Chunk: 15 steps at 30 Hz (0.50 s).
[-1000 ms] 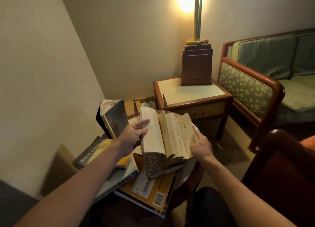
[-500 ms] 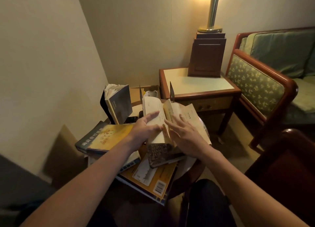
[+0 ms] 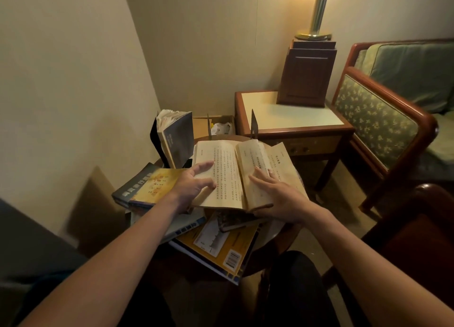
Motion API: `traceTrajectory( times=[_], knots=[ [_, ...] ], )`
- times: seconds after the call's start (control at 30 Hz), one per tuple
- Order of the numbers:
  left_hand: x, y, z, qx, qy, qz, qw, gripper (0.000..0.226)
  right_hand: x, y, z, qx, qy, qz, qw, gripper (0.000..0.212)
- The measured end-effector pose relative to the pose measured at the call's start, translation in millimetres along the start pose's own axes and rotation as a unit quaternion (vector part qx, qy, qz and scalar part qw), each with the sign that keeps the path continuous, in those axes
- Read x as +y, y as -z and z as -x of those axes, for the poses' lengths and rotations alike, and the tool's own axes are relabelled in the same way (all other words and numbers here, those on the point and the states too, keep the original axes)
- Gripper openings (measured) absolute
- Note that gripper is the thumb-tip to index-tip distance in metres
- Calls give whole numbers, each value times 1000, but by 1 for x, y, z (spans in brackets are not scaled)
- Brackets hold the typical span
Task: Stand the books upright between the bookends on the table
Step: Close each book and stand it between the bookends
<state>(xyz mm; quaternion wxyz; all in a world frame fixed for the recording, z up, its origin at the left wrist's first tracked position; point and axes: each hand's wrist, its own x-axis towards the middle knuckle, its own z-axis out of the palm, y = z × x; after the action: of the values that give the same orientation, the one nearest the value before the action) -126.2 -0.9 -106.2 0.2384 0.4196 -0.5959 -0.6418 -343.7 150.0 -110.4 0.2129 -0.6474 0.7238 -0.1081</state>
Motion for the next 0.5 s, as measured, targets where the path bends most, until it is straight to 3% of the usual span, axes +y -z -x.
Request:
traceTrajectory(
  times=[0.17, 0.4, 0.5],
  knots=[
    [-2, 2, 0, -1, 1, 3, 1000, 63, -2, 2, 1, 8, 6, 18, 1000, 87],
    [2, 0, 1, -14, -3, 7, 1000, 63, -12, 9, -3, -6, -53, -10, 999, 86],
    [3, -1, 0, -8, 4, 11, 1000, 63, -18, 8, -3, 22, -36, -31, 999, 85]
  ],
)
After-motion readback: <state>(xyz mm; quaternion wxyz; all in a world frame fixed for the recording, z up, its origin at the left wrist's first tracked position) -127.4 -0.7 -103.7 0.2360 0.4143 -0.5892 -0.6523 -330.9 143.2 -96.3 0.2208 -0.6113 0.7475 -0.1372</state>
